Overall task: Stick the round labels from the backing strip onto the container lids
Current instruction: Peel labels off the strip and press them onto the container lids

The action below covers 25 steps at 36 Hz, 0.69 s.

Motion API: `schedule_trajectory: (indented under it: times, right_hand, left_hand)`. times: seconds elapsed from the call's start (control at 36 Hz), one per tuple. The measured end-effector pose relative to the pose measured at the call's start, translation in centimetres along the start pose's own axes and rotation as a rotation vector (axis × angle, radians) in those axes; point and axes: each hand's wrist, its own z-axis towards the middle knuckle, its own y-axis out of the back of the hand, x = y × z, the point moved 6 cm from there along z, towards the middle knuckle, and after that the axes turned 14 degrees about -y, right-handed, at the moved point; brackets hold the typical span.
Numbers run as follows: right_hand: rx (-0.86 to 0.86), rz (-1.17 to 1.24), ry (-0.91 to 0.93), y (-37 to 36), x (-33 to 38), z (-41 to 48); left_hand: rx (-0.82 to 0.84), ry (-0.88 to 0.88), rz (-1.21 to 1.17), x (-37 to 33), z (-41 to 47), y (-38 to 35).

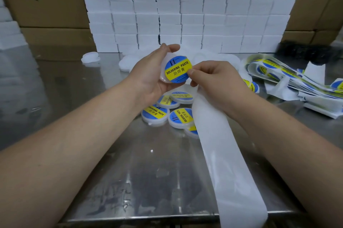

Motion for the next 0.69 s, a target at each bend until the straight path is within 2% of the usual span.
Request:
schedule_trajectory:
  times: [0.17,0.33,0.69]
  right_hand:
    - [0.017,-0.003,0.023,-0.02,0.05,-0.04]
    - [0.023,-0.016,0.039,-0.11,0.04,-0.01]
    - [0.007,-0.010,0.042,0.07,-0.11,0.23]
  left_hand:
    - [0.065,0.050,-0.096,0.15,-0.20,-0.55]
    - [0.110,0.013,-0.116,0.32,-0.33,-0.83]
    - [0.157,-0.074,-0.042,0.46,-0.18,-0.86]
